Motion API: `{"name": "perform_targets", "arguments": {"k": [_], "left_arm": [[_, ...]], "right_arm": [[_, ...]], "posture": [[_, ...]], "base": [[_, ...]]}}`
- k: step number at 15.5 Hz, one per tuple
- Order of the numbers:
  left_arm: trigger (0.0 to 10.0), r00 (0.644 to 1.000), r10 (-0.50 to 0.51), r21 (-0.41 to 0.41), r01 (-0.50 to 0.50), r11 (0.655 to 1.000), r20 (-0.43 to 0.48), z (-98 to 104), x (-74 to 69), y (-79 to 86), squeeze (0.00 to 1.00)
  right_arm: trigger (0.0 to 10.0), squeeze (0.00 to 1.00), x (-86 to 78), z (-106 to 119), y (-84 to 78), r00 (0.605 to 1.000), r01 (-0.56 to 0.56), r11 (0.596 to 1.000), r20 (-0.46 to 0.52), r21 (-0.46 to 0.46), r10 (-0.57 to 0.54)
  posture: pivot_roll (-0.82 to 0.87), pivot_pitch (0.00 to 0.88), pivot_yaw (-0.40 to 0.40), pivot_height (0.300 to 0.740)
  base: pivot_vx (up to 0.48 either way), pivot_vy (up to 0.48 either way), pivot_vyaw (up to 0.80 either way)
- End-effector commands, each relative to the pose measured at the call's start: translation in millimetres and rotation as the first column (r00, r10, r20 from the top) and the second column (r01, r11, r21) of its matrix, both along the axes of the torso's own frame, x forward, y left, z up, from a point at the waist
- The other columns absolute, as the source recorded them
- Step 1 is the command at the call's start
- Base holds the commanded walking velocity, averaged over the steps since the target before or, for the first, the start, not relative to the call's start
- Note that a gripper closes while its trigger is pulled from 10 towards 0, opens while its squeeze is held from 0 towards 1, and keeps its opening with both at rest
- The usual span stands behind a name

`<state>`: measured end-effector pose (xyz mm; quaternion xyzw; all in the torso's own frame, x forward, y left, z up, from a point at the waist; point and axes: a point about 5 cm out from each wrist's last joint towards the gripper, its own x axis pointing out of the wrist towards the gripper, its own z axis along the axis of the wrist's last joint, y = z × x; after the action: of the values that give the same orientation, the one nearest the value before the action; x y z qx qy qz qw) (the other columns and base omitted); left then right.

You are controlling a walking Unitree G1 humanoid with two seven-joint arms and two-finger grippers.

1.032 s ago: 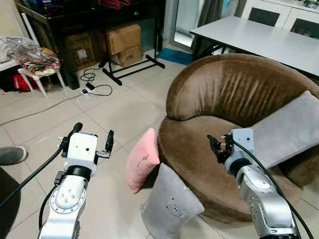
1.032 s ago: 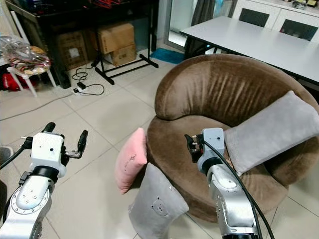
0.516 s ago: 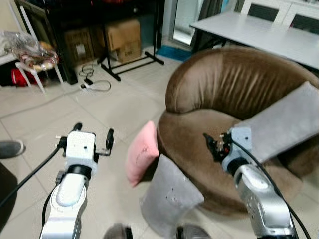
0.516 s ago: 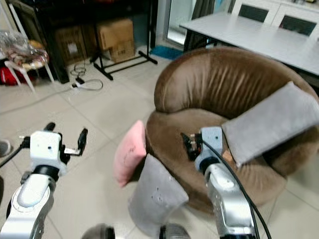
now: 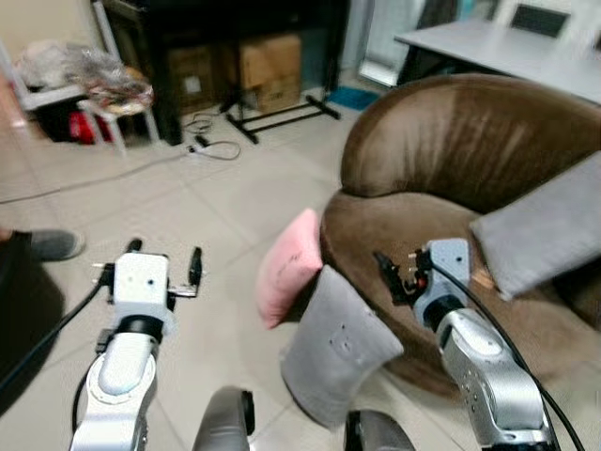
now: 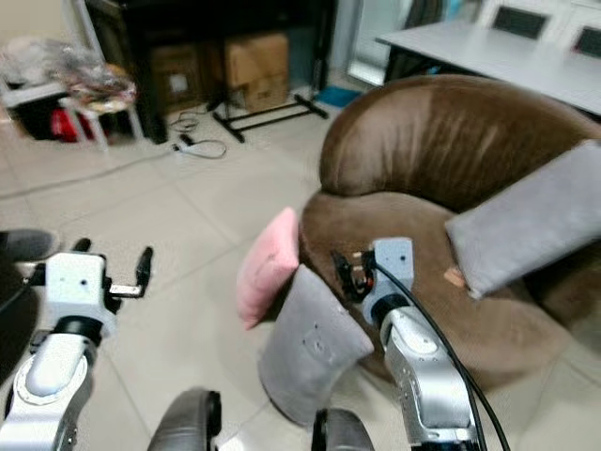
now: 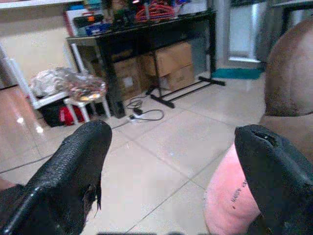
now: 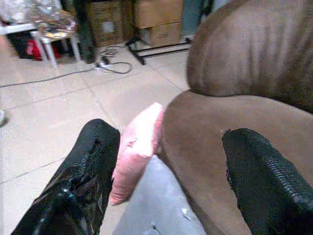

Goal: Move the pillow to the sofa from floor

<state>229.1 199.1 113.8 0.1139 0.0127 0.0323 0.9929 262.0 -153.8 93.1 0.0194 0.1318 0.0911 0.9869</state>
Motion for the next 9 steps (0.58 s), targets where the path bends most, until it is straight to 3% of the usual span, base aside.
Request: {"name": "perform_targets", "arguments": {"k": [1, 5, 9], "left_arm": [[10.0, 0.999, -0.021, 0.000, 0.021, 1.000, 0.033, 7.0, 3.6, -4.7, 0.49], [10.0, 0.998, -0.038, -0.024, 0.039, 0.999, 0.044, 6.7, 1.6, -5.5, 0.51], [10.0, 0.998, -0.038, -0.035, 0.040, 0.999, 0.047, 6.6, 1.6, -5.4, 0.51]], "right_arm": [[10.0, 0.00, 1.4, 3.2, -5.5, 1.000, 0.016, 1.000, 0.008, -0.017, -0.016], [10.0, 0.00, 1.6, 1.0, -4.5, 1.000, 0.015, 0.999, -0.006, -0.035, -0.015], [10.0, 0.00, 2.3, -3.5, -4.0, 1.000, 0.011, 0.999, -0.010, -0.049, -0.011]], "posture": [[-0.08, 0.000, -0.050, 0.656], [-0.08, 0.000, -0.052, 0.656], [-0.08, 0.000, -0.054, 0.656]], "base": [[0.000, 0.000, 0.00], [0.000, 0.000, 0.00], [0.270, 0.000, 0.00]]}}
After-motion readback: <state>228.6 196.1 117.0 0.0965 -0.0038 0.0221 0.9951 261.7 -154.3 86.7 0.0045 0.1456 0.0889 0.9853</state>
